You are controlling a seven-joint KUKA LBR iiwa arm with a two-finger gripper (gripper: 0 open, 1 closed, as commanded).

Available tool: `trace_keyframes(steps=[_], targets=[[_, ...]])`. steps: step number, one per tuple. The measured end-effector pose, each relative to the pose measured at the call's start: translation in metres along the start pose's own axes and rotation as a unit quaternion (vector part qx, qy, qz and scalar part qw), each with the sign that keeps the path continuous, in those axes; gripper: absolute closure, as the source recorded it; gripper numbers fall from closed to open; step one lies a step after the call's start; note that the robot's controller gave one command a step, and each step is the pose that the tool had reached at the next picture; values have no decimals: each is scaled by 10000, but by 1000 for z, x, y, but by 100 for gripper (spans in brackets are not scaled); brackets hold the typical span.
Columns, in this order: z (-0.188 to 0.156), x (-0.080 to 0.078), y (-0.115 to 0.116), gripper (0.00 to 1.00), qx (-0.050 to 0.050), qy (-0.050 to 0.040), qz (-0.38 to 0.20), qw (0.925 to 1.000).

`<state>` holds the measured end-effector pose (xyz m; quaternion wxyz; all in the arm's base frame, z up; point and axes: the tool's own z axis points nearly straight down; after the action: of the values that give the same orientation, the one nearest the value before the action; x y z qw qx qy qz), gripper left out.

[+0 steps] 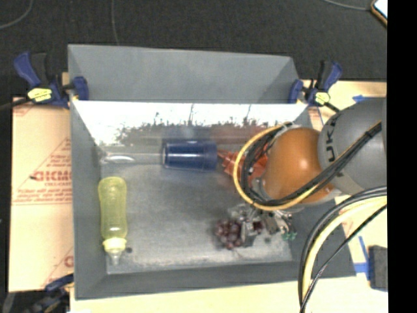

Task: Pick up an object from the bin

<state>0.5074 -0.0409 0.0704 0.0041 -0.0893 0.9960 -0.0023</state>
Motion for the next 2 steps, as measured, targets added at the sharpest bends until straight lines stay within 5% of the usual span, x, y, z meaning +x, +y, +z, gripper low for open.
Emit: trace_keyframes(steps=[1, 2], targets=[[0, 0, 0, 0, 2, 1, -7, 10000], [0, 0, 0, 0, 3, 2, -13, 10000]])
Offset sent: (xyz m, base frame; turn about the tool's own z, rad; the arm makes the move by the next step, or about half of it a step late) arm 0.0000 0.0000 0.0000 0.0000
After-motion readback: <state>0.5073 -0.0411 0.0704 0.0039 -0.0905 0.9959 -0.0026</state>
